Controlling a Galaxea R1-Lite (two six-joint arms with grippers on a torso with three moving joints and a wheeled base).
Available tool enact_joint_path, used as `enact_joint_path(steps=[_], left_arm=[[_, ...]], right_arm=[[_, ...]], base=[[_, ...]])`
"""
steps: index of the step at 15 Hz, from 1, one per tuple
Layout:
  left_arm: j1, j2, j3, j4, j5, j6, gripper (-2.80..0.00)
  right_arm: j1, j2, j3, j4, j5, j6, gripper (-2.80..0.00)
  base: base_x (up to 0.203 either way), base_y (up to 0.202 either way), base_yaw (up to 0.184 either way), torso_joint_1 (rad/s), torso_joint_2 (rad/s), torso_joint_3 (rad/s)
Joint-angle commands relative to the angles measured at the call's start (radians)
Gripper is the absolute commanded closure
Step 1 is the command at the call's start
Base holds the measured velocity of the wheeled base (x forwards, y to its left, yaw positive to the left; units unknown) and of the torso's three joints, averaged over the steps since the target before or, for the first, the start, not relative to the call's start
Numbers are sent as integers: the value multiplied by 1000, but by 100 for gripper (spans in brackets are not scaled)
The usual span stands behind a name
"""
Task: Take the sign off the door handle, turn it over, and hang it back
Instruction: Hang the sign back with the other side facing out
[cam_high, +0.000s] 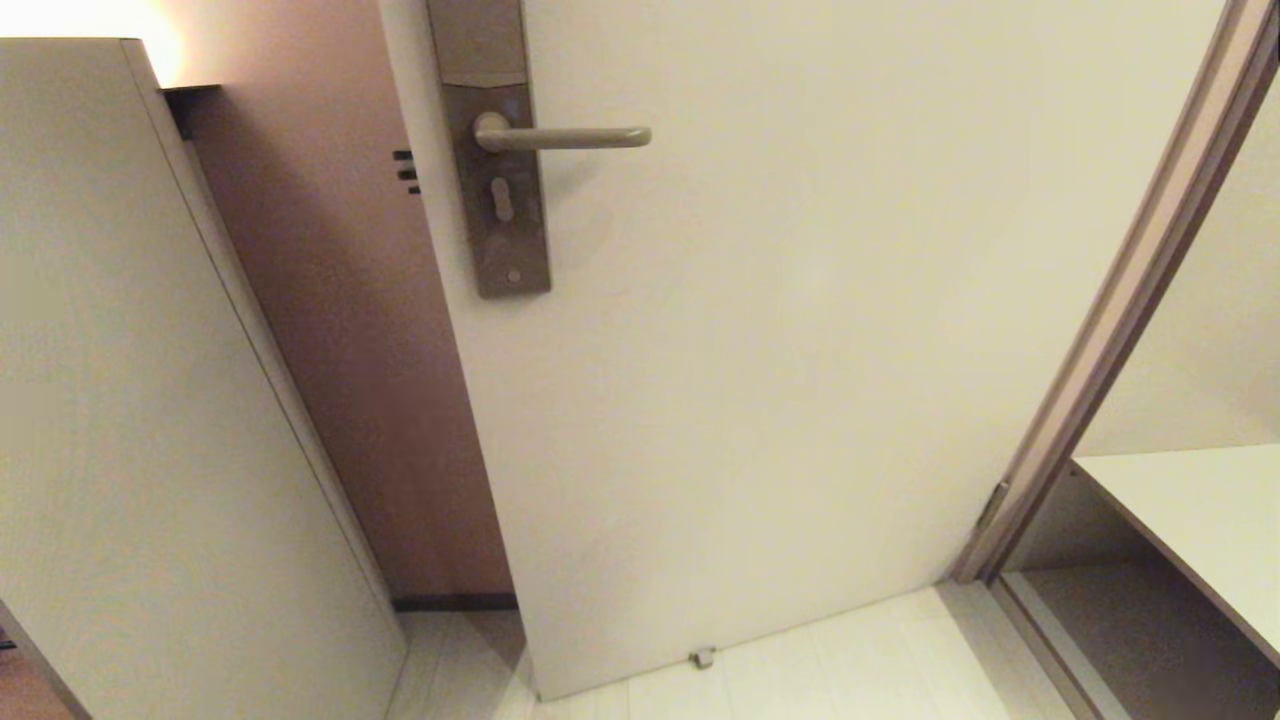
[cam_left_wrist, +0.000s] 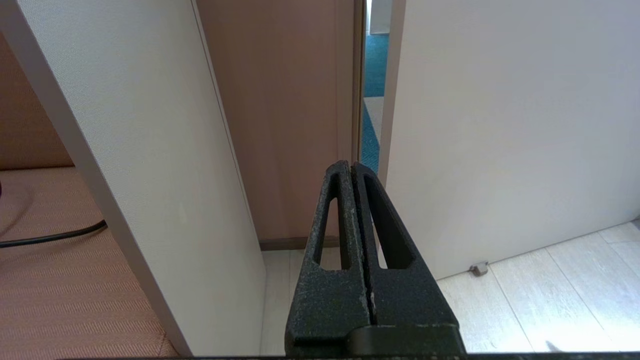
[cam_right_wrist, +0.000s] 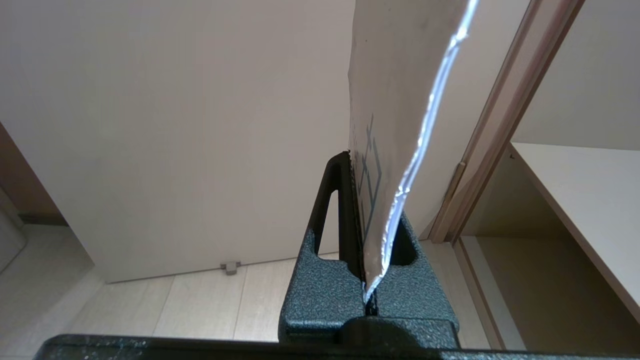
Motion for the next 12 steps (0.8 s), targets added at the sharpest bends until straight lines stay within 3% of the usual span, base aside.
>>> enact_joint_path(steps=[1, 12], left_arm=[[0, 1, 0, 0, 0, 0, 0], [0, 1, 0, 0, 0, 0, 0]], right_arm=[[0, 0, 0, 0, 1, 0, 0], [0, 0, 0, 0, 1, 0, 0]], base=[[0, 0, 0, 0, 0, 0], [0, 0, 0, 0, 0, 0]])
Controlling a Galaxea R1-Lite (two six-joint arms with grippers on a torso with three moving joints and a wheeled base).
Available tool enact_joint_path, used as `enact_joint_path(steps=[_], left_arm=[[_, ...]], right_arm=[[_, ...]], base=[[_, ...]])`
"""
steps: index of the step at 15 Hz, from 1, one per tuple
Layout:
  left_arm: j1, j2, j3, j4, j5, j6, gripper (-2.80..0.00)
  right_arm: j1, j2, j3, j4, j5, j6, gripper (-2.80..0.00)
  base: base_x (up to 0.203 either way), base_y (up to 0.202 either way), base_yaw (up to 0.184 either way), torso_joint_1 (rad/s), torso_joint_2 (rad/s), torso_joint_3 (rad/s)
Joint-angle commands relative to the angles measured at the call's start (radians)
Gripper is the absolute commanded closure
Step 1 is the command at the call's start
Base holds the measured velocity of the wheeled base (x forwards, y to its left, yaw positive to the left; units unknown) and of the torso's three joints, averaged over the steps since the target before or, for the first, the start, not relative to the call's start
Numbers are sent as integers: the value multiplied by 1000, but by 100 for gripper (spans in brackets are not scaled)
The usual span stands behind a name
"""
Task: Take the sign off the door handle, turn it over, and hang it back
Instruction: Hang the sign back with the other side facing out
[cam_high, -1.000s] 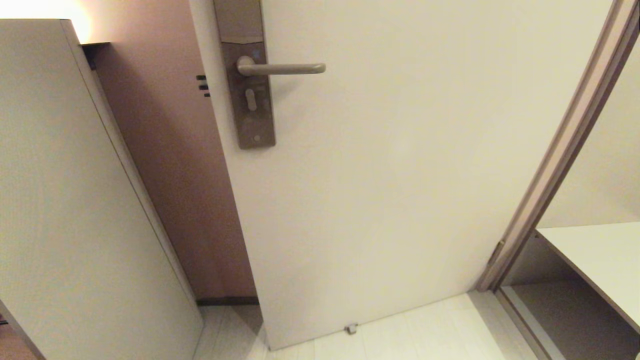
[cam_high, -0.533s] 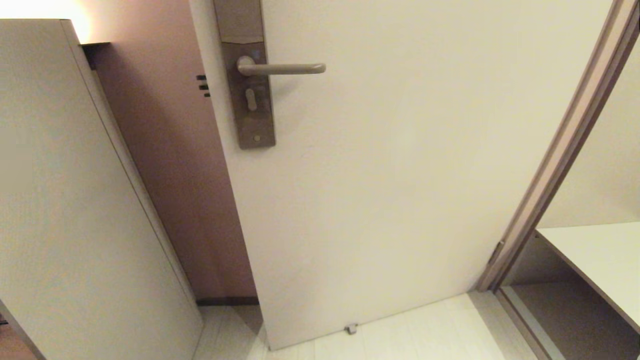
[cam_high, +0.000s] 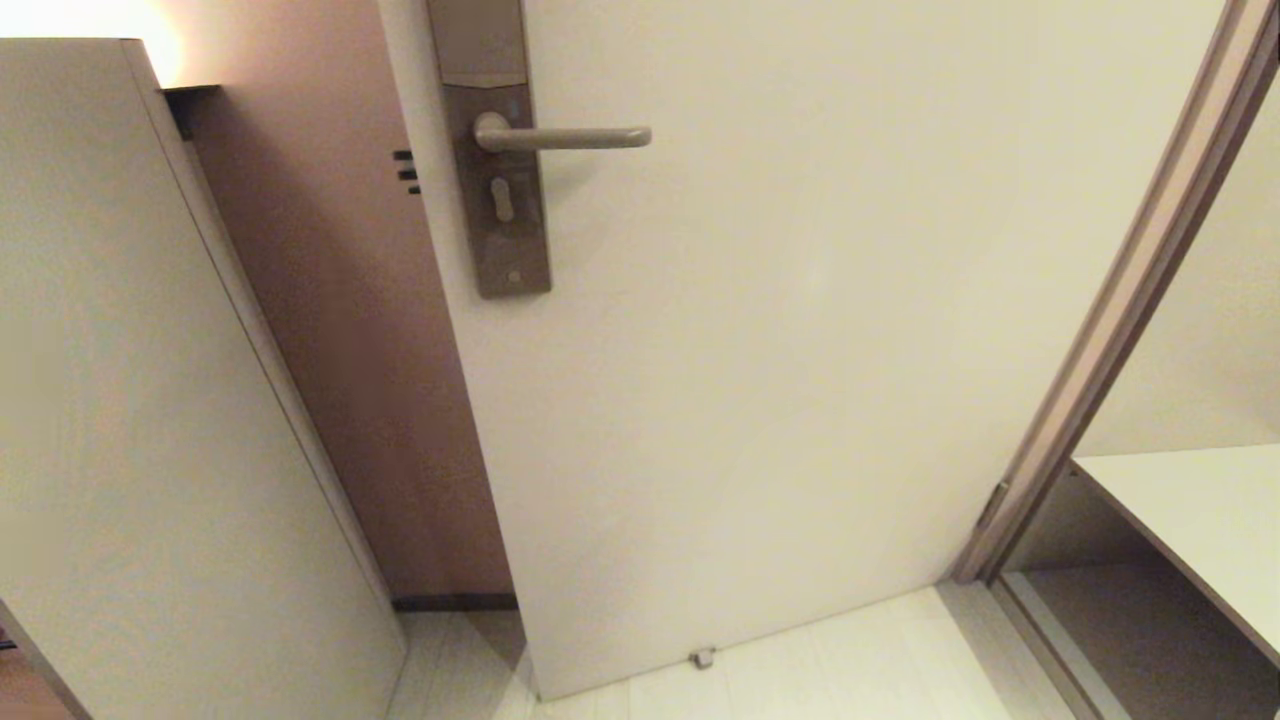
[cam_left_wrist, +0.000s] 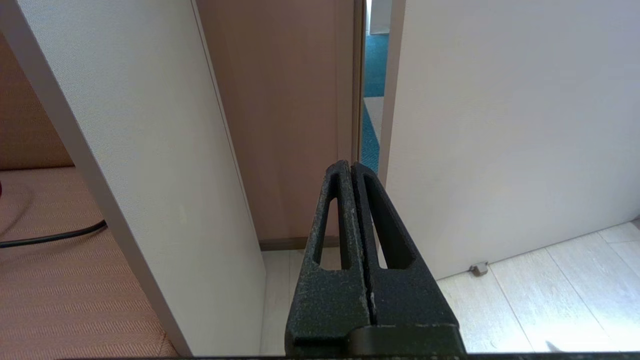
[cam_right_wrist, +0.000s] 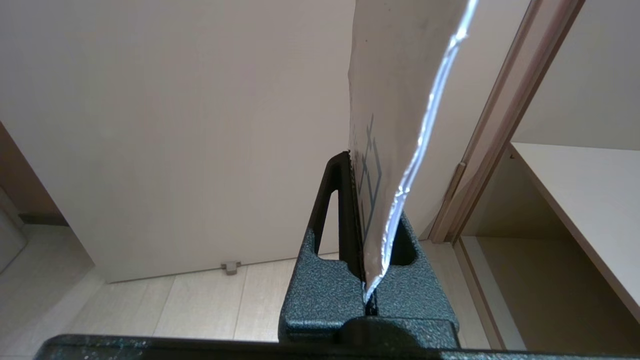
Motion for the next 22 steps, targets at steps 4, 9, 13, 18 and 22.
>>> enact_joint_path(steps=[4, 9, 13, 18, 22], left_arm=[[0, 1, 0, 0, 0, 0, 0], [0, 1, -1, 0, -3, 9, 0], [0, 1, 0, 0, -1, 5, 0], [0, 1, 0, 0, -3, 8, 0], [0, 1, 0, 0, 0, 2, 0]], right_arm=[[0, 1, 0, 0, 0, -1, 0], [0, 1, 0, 0, 0, -1, 0], [0, 1, 0, 0, 0, -1, 0], [0, 1, 0, 0, 0, -1, 0], [0, 1, 0, 0, 0, -1, 0]], base=[[0, 0, 0, 0, 0, 0], [0, 0, 0, 0, 0, 0], [0, 0, 0, 0, 0, 0], [0, 0, 0, 0, 0, 0], [148, 0, -1, 2, -2, 1]])
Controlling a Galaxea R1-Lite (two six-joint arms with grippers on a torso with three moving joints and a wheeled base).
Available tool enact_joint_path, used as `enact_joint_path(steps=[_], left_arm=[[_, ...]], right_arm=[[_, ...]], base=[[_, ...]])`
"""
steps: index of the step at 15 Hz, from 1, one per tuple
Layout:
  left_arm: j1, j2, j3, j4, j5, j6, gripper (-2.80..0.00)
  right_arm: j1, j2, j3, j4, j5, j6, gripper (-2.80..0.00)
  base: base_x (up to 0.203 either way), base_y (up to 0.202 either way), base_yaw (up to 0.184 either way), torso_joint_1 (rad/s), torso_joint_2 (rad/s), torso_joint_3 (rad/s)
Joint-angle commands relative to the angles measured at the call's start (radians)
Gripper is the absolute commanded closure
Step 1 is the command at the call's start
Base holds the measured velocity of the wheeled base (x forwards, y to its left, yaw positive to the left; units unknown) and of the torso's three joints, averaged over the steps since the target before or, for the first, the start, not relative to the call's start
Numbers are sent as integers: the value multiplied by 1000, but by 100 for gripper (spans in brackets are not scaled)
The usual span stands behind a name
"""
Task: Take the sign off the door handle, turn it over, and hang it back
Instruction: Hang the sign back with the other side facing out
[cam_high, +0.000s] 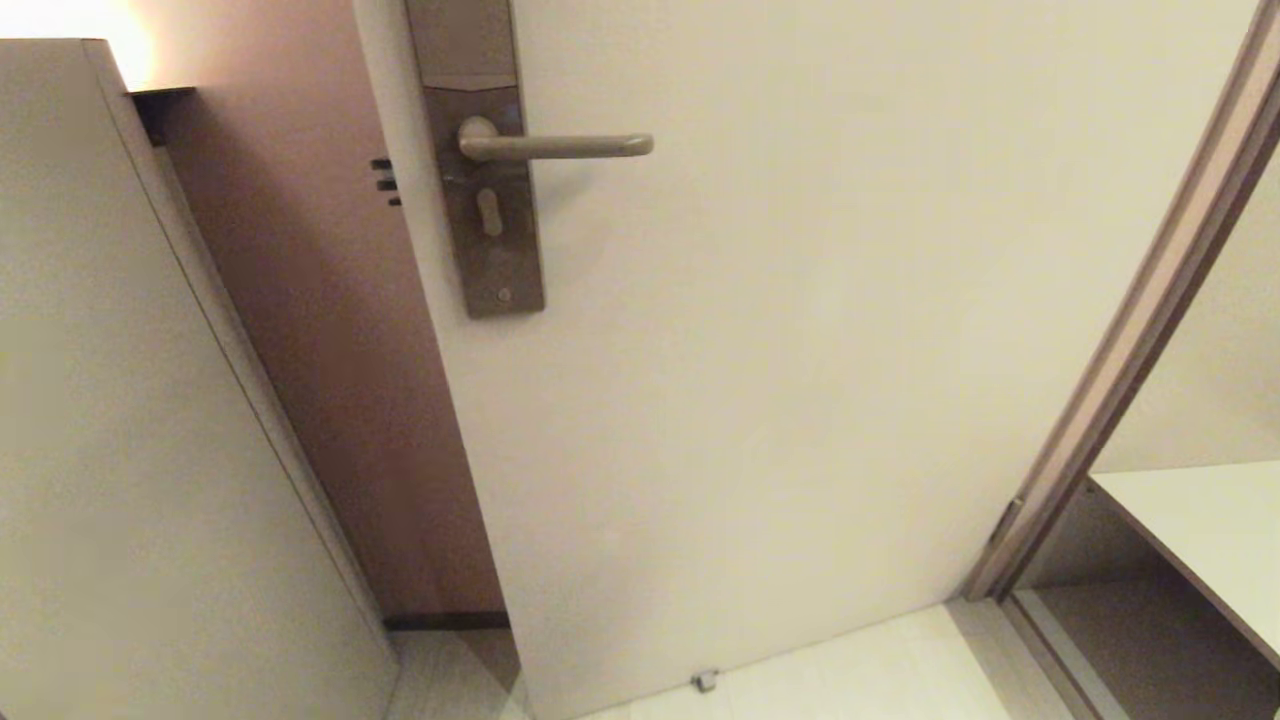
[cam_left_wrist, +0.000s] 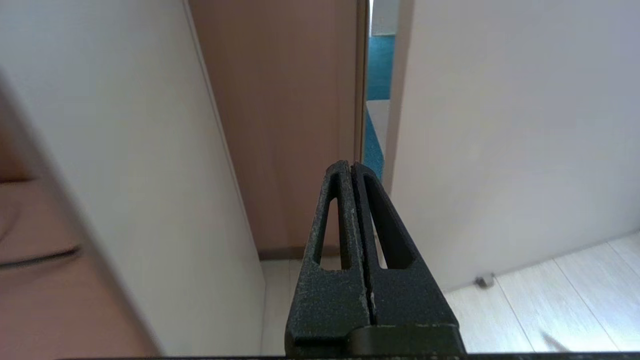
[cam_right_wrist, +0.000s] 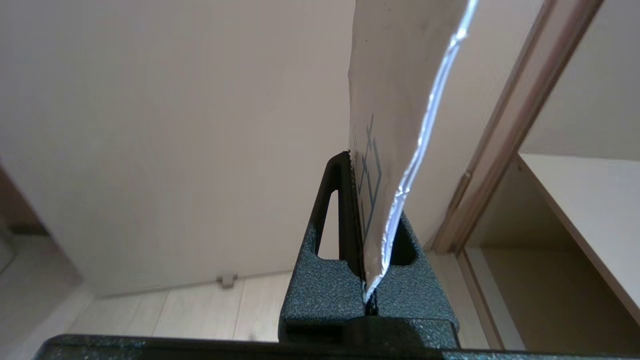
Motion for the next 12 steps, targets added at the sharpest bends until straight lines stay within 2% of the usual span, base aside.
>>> enact_joint_path(steps=[1, 12], left_arm=[[0, 1, 0, 0, 0, -1, 0], [0, 1, 0, 0, 0, -2, 0]], right_arm=[[0, 1, 0, 0, 0, 0, 0], [0, 1, 0, 0, 0, 0, 0]], base=[[161, 0, 3, 3, 7, 2], [8, 0, 0, 2, 0, 0]])
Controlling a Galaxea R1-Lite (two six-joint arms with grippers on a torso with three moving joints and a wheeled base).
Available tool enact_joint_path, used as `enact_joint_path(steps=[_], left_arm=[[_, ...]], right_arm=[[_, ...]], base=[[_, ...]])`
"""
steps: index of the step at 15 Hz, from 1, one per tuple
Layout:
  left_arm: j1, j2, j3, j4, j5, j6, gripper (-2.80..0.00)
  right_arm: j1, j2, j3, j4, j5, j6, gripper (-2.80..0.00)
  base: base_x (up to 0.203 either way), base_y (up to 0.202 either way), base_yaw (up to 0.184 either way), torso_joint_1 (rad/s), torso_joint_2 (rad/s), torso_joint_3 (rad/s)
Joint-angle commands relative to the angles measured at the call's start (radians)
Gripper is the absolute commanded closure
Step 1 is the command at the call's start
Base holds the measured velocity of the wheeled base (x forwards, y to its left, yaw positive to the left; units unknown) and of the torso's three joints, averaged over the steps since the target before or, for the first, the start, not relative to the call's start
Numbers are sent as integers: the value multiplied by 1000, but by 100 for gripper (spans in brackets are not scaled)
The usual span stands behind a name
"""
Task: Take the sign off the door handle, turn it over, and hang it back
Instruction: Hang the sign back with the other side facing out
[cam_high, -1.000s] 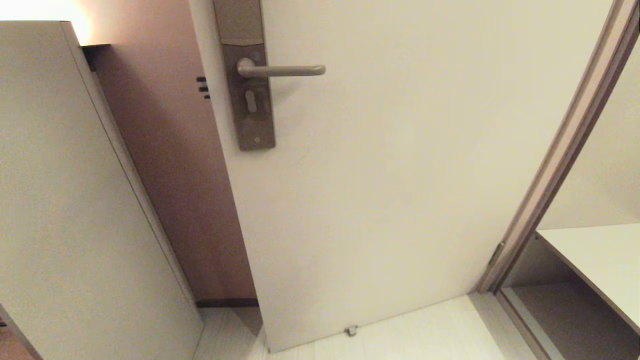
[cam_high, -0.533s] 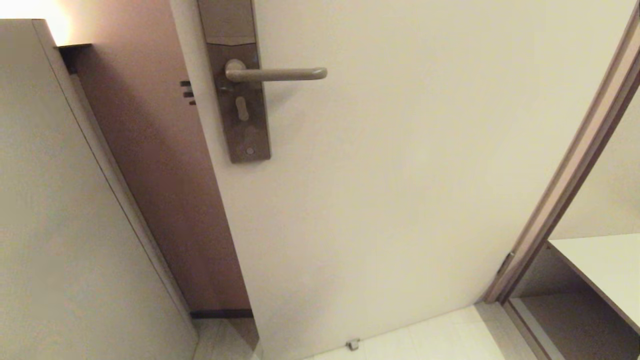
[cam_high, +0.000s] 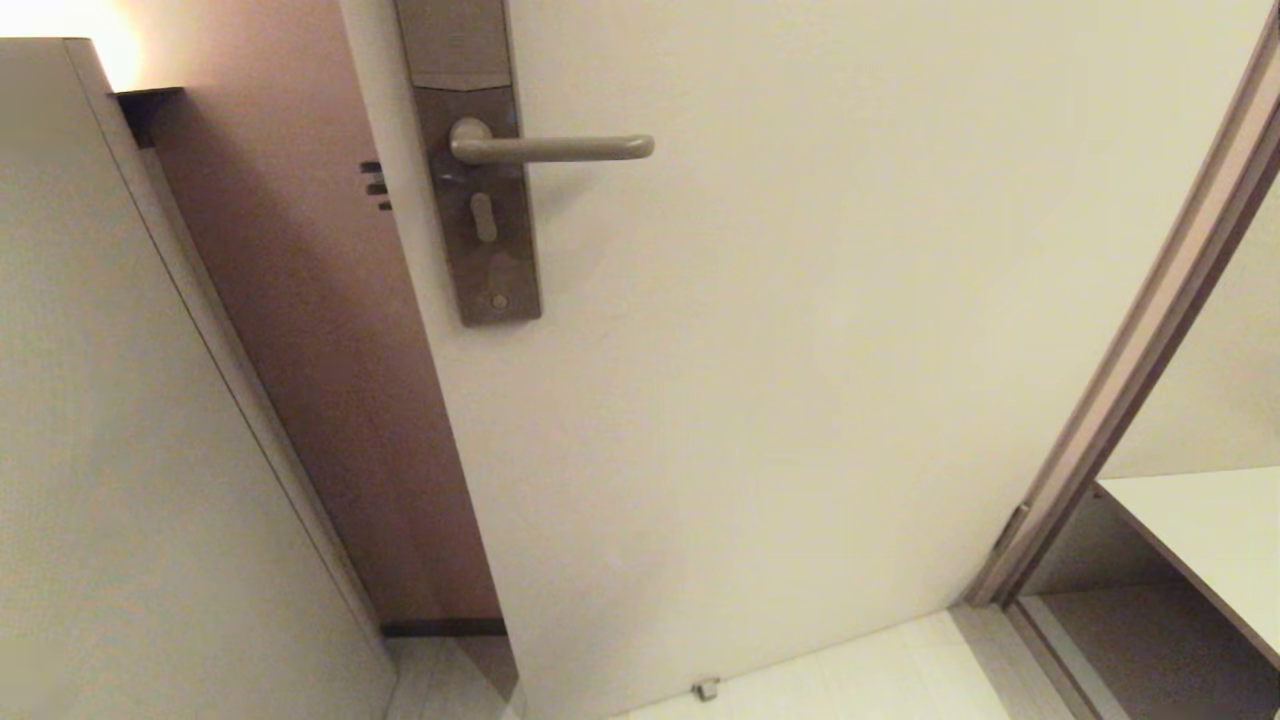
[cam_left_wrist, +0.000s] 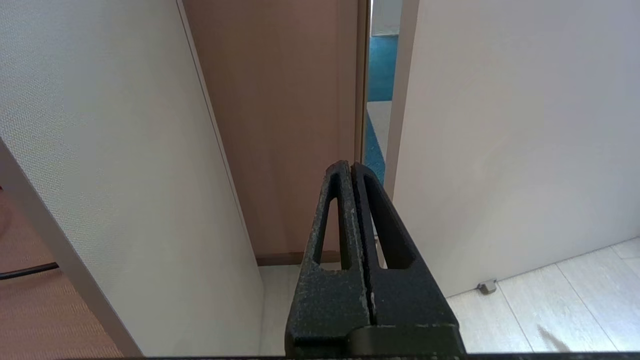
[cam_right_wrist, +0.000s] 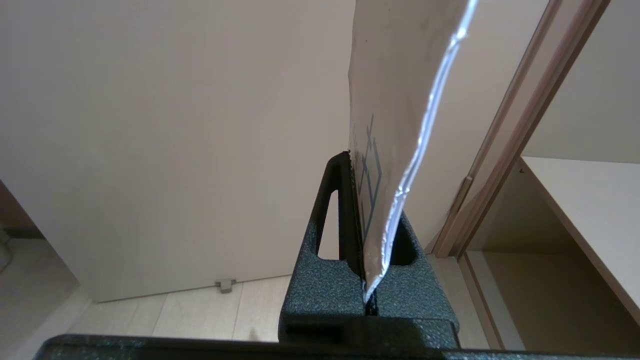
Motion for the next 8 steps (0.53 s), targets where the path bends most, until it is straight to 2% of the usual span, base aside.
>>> enact_joint_path(steps=[1, 8], left_arm=[[0, 1, 0, 0, 0, 0, 0], [0, 1, 0, 0, 0, 0, 0]], right_arm=[[0, 1, 0, 0, 1, 0, 0], [0, 1, 0, 0, 1, 0, 0]], base=[[0, 0, 0, 0, 0, 0], [0, 0, 0, 0, 0, 0]])
